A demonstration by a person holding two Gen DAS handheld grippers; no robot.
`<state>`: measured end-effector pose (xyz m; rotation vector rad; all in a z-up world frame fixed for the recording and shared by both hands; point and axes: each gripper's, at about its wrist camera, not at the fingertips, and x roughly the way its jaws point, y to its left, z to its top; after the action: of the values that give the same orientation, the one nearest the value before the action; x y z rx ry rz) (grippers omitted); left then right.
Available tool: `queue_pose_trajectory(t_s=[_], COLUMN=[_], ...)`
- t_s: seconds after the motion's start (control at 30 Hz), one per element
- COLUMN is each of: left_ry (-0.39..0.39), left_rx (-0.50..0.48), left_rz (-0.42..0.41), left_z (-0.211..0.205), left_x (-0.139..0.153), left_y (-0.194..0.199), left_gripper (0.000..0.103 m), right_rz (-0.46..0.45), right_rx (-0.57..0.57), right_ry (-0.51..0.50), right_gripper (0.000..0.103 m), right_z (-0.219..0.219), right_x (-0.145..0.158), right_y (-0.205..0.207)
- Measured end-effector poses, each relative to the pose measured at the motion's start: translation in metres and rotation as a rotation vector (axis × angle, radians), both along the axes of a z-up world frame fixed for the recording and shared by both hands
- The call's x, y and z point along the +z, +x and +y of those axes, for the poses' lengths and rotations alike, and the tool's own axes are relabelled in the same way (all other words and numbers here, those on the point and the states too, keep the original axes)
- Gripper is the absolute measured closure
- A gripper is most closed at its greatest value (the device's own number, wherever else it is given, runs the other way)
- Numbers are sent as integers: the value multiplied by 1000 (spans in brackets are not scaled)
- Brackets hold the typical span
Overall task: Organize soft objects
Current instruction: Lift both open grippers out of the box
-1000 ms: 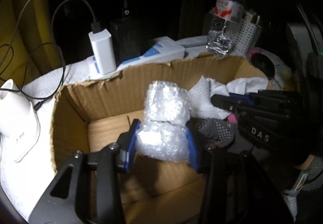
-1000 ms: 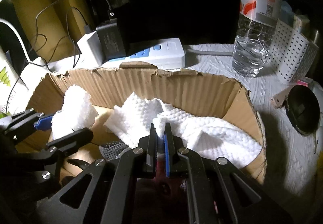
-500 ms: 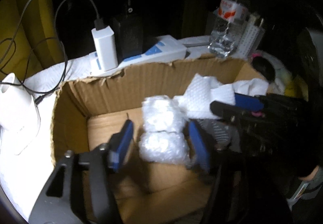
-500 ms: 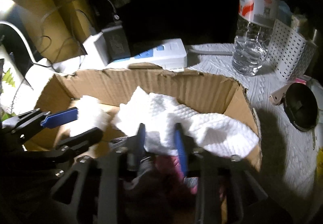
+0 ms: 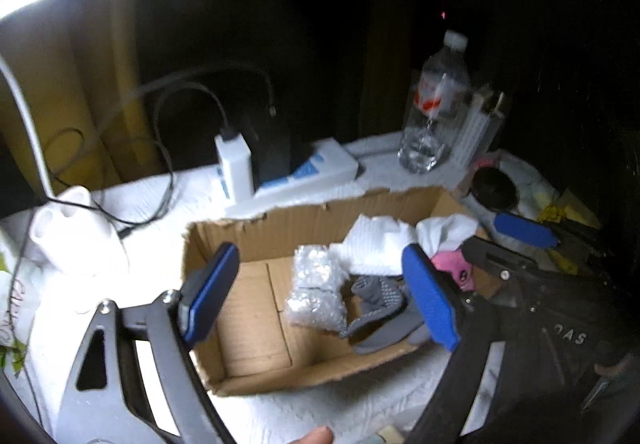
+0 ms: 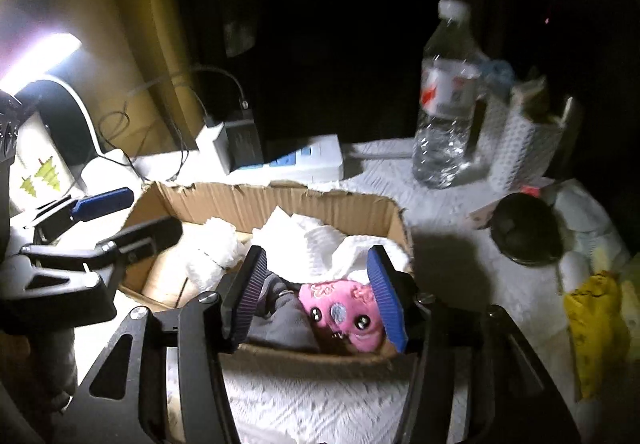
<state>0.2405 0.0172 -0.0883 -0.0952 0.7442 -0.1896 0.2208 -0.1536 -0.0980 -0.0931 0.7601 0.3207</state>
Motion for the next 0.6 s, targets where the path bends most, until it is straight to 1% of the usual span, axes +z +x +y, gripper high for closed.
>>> queue_pose_trajectory(t_s=[0.13,0.27,0.4,0.6], left_ry=[-14,-20,-18,-13], left_rx=[-2,2,8,3], left_rz=[-45,-69,-80,-81], left_z=[2,3,0,-9], left_x=[21,33,41,44], left_y=[-22,-47,-73,-106], left_gripper=[18,18,18,18], right_rz=[-35,-61,-77,-79], right_rx=[7,19,36,48], right_ry=[8,19,31,42], right_gripper=[48,48,48,47], right_z=[-5,-6,-8,-11], right_x=[17,29,38,38], right_y=[-23,-47,-73,-105])
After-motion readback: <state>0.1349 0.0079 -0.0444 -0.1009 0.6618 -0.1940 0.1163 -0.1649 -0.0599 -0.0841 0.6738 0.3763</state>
